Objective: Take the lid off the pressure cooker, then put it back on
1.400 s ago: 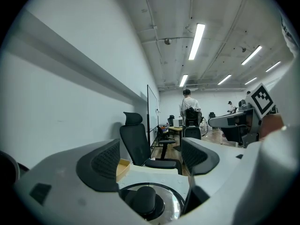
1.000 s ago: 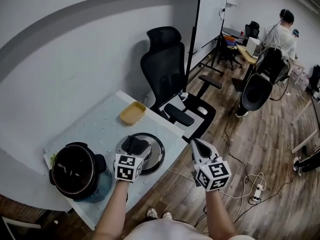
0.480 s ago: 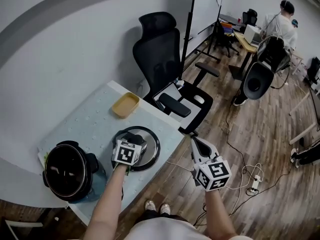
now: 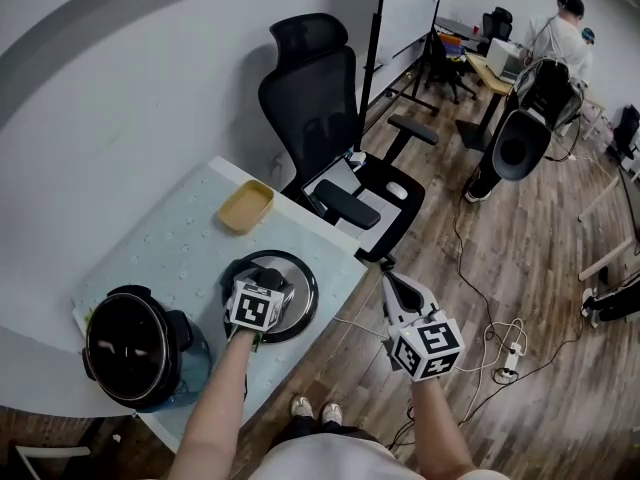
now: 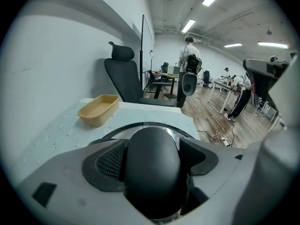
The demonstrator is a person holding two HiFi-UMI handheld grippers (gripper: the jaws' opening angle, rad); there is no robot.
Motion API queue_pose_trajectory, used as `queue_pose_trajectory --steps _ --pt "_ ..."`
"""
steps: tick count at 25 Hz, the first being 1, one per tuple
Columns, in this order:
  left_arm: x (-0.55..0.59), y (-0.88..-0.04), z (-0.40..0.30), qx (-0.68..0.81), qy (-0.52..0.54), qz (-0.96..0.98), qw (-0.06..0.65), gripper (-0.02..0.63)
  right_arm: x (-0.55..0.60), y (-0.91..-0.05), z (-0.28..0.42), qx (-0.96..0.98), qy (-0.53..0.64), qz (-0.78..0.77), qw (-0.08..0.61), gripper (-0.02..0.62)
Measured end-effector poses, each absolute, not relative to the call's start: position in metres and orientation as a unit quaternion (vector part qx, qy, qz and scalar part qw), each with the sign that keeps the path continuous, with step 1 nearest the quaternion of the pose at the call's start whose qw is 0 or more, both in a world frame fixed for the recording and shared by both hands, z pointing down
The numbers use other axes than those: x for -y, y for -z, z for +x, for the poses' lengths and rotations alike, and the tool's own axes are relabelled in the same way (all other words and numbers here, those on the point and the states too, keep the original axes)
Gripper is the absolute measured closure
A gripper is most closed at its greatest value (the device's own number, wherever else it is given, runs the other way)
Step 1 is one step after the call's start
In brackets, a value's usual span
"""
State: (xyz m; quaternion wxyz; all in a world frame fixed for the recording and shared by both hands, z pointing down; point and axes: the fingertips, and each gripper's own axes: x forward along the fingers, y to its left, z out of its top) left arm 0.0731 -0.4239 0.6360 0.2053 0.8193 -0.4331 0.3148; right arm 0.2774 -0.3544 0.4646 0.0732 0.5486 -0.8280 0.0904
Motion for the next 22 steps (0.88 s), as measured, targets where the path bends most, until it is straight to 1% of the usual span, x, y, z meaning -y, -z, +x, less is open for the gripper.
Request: queue_pose_trajectory --steps 7,8,10,11,22 --pt "0.4243 -0.6354 0.0740 0.427 -0.314 0.821 0.212 0.257 0.3574 -0.4683 0.2768 0.827 -0.095 0.549 0.074 0.595" --pt "0.4240 -0.6349 0.0741 0.427 -0.313 0.821 0.214 0.268 0.3573 -0.4685 0.2767 0.827 -0.095 0.549 0.074 0.595" --pt "0.4239 -0.6343 0.0734 0.429 -0.310 0.820 0.218 0.315 0.3574 -0.4685 0.2766 0.828 -0.095 0.548 0.073 0.595" --pt "0.4242 -0.6344 0.0729 0.430 -0.310 0.819 0.219 0.322 0.3576 -0.4684 0.2770 0.827 -0.095 0.549 0.072 0.595" --pt "0.4257 -0.6342 0.0679 0.444 -0.317 0.807 0.227 0.330 0.3508 -0.4684 0.2844 0.823 -0.096 0.556 0.070 0.595"
